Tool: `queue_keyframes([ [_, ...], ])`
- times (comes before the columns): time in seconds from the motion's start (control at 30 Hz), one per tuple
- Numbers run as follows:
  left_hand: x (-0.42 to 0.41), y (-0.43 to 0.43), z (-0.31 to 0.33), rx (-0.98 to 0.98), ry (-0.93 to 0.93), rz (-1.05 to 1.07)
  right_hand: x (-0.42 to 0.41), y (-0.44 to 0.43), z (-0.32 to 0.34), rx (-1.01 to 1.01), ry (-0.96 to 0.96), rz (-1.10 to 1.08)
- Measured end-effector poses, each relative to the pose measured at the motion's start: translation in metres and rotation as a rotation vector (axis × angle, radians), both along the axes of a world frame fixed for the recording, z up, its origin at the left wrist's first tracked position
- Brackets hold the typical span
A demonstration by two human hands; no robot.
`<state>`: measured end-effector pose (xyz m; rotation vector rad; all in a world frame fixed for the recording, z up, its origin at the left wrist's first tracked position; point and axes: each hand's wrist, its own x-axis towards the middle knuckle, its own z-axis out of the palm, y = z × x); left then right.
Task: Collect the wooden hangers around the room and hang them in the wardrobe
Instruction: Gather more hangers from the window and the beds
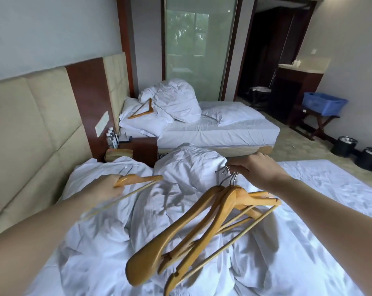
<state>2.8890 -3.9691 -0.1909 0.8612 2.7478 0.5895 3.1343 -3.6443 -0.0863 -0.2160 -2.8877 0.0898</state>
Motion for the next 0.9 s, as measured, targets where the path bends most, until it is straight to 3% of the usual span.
queue_keyframes([
  [0.07, 0.015, 0.012, 0.025, 0.237, -0.173, 0.048, 0.003, -0.003, 0.016, 0.020, 0.014, 0.000],
  [0.13, 0.034, 0.027, 0.052, 0.344, -0.285, 0.051, 0.008, -0.006, 0.030, 0.029, 0.017, -0.005],
  [0.53, 0.128, 0.122, 0.165, 0.478, -0.366, -0.218, 0.078, -0.012, 0.120, 0.093, 0.182, -0.089],
  [0.9, 0.201, 0.172, 0.188, 0.499, -0.567, -0.441, 0.134, -0.018, 0.155, 0.120, 0.266, -0.147],
])
